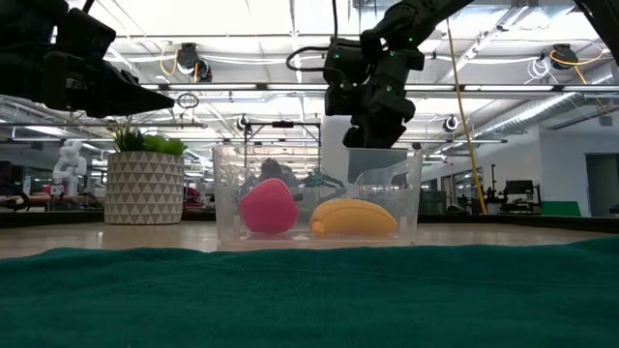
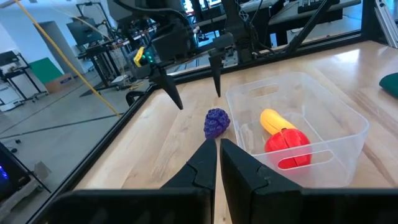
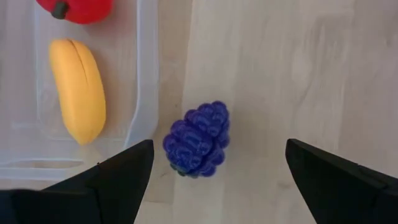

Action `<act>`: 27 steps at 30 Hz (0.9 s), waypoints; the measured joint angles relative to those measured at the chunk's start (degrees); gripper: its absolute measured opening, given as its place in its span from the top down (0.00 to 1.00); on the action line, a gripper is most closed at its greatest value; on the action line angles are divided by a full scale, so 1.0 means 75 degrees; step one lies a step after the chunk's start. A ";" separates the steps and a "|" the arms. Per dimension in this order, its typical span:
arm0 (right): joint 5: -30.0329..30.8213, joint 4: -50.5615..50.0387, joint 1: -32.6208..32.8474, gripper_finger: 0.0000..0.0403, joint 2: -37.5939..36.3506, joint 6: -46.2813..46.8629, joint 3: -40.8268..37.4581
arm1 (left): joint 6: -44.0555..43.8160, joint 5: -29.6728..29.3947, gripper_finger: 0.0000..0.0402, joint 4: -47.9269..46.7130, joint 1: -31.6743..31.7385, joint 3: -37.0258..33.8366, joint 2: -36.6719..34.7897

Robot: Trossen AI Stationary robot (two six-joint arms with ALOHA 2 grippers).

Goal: Pick and placing Produce into tupperware
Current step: Put the black berry into transparent bin

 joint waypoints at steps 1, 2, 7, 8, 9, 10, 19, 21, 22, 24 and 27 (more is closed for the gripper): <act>0.0000 -0.0007 0.0000 0.11 0.0000 0.0080 -0.0031 | 0.0000 0.0000 0.94 0.0000 0.0000 0.0000 0.0000; 0.0001 -0.0018 0.0005 0.11 0.0000 0.0162 -0.0048 | -0.0003 0.0000 0.94 0.0000 0.0000 0.0000 0.0002; -0.0003 -0.0026 0.0006 0.11 0.0000 0.0705 -0.0065 | -0.0003 0.0000 0.94 0.0000 0.0000 0.0000 0.0001; -0.0003 -0.0027 0.0006 0.11 0.0000 0.0838 -0.0065 | -0.0003 0.0000 0.94 0.0000 0.0000 0.0000 0.0000; -0.0003 -0.0027 0.0006 0.11 0.0000 0.0977 -0.0065 | -0.0003 0.0000 0.94 0.0000 0.0000 0.0000 0.0001; -0.0006 -0.0026 0.0006 0.11 0.0000 0.1101 -0.0065 | -0.0003 0.0000 0.94 0.0000 0.0000 0.0000 0.0002; -0.0008 0.0102 0.0006 0.11 0.0038 0.1868 -0.0063 | 0.0020 0.0000 0.94 0.0000 0.0000 0.0000 0.0000; -0.0007 0.0130 0.0006 0.11 0.0158 0.2075 -0.0056 | 0.0023 0.0000 0.94 0.0001 0.0000 0.0000 0.0000; -0.0006 0.0074 0.0006 0.11 0.0233 0.2171 -0.0056 | 0.0023 0.0000 0.94 0.0002 0.0000 0.0000 0.0002; -0.0008 -0.0028 0.0015 0.11 0.0407 0.2227 -0.0059 | 0.0023 0.0000 0.94 0.0002 0.0000 0.0000 0.0001; 0.0005 -0.0182 0.0096 0.11 0.0644 0.2001 -0.0059 | 0.0023 0.0000 0.94 -0.0001 0.0000 0.0000 0.0001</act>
